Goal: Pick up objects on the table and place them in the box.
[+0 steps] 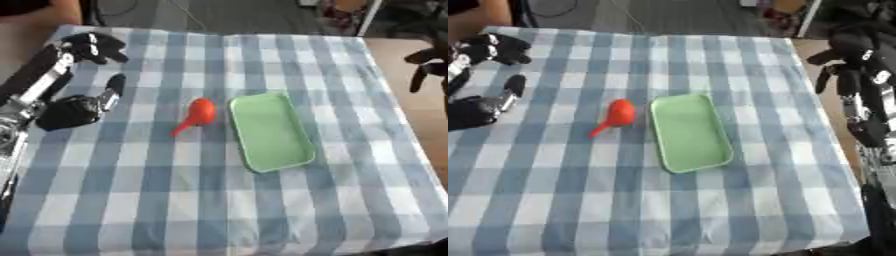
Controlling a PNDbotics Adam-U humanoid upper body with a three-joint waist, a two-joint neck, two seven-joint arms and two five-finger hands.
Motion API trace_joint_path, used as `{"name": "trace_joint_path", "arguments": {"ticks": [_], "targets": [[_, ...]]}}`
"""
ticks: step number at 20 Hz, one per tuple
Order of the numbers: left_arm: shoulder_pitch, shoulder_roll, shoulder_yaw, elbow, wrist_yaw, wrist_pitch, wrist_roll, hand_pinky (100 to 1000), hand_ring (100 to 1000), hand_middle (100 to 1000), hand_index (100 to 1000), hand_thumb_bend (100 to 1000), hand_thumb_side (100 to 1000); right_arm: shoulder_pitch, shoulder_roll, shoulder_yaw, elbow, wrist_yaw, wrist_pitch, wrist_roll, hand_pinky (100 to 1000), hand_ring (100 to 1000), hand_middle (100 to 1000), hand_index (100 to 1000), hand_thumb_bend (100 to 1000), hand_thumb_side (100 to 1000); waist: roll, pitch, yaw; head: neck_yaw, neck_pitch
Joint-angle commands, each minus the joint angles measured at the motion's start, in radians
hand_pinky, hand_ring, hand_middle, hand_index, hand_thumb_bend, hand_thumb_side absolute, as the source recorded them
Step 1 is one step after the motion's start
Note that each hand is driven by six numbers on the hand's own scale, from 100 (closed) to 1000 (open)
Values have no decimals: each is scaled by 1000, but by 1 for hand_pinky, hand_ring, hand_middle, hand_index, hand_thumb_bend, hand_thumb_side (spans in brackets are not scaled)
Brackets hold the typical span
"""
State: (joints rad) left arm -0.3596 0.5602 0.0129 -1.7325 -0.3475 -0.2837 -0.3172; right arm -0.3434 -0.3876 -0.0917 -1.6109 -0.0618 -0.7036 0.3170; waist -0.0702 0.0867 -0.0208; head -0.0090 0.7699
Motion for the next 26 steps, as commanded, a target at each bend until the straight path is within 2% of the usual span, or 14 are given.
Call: {"name": "trace_joint_path", "arguments": {"ticks": [1, 10, 19, 26], "targets": [[-45, 31, -9, 47, 26, -8, -25, 718, 785, 817, 761, 923, 567, -5, -27, -4, -6, -4, 0, 4, 295, 660, 601, 844, 100, 688, 2, -14, 0, 2, 0], [-196, -20, -74, 247, -2, -43, -91, 717, 778, 816, 764, 916, 593, -4, -24, -1, -4, -7, -1, 8, 294, 660, 600, 844, 100, 689, -1, -19, -3, 10, 0], [-325, -63, -120, 473, -104, -119, -111, 724, 779, 812, 777, 921, 618, -3, -20, 2, 1, -11, -4, 12, 292, 659, 599, 844, 100, 689, -8, -22, -1, 12, 0], [-407, -92, -151, 634, -206, -211, -105, 740, 789, 807, 805, 937, 646, -4, -15, 4, 2, -15, -5, 17, 290, 658, 599, 845, 100, 689, -13, -22, -4, 20, 0]]}}
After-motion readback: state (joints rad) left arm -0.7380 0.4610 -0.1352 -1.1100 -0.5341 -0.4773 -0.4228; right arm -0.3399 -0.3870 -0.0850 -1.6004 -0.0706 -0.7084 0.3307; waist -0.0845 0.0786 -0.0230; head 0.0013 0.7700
